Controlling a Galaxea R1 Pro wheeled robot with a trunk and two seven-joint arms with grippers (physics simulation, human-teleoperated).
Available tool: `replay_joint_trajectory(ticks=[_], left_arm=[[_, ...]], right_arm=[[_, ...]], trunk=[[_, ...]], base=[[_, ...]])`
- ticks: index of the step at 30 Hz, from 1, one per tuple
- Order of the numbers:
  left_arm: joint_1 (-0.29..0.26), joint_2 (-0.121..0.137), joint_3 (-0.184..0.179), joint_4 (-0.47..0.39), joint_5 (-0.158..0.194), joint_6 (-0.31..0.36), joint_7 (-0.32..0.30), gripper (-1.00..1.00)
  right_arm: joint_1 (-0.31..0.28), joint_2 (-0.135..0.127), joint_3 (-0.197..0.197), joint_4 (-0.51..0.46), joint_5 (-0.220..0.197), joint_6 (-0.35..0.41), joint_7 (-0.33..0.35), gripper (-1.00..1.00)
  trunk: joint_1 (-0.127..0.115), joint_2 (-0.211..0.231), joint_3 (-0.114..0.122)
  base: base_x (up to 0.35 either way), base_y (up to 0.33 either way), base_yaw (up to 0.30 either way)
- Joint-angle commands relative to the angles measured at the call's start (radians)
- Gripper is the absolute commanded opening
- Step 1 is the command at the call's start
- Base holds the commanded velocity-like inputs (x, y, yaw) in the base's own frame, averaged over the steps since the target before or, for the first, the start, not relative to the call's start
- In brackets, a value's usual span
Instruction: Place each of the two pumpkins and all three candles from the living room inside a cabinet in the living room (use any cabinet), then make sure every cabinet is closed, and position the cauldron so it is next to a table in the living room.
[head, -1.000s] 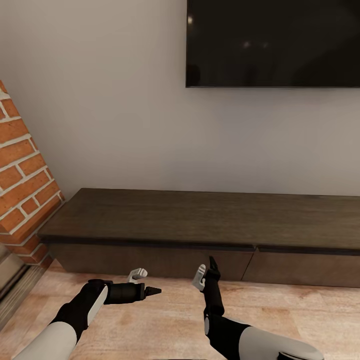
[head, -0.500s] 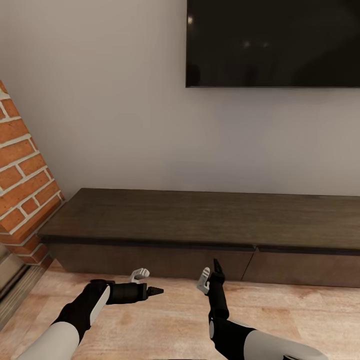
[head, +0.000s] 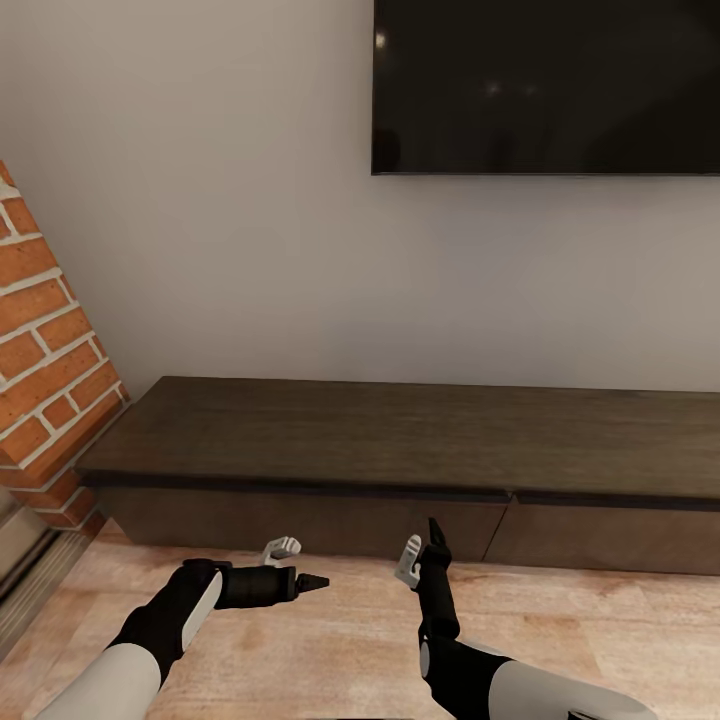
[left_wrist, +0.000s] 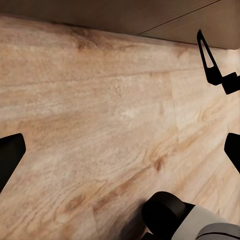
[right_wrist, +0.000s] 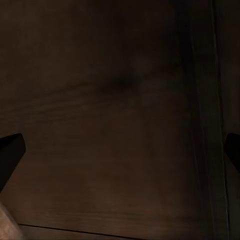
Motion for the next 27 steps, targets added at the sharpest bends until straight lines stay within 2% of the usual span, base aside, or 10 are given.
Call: replay_joint_trajectory(ticks=[1, 12, 27], left_arm=[[0.000, 0.001, -0.005, -0.001, 0.010, 0.006, 0.003, 1.00], [0.000, 0.001, -0.005, -0.001, 0.010, -0.002, 0.003, 1.00], [0.000, 0.001, -0.005, -0.001, 0.010, -0.003, 0.003, 1.00]], right_arm=[[-0.001, 0.000, 0.009, -0.002, -0.007, 0.010, -0.007, 1.00], [-0.001, 0.001, 0.008, -0.002, -0.007, 0.009, -0.087, 1.00], [-0.001, 0.003, 0.010, -0.003, -0.005, 0.009, -0.103, 1.00]], trunk=[[0.000, 0.000, -0.001], [0.000, 0.000, -0.001], [0.000, 0.000, -0.001]], base=[[0.000, 0.000, 0.000], [0.000, 0.000, 0.000], [0.000, 0.000, 0.000]])
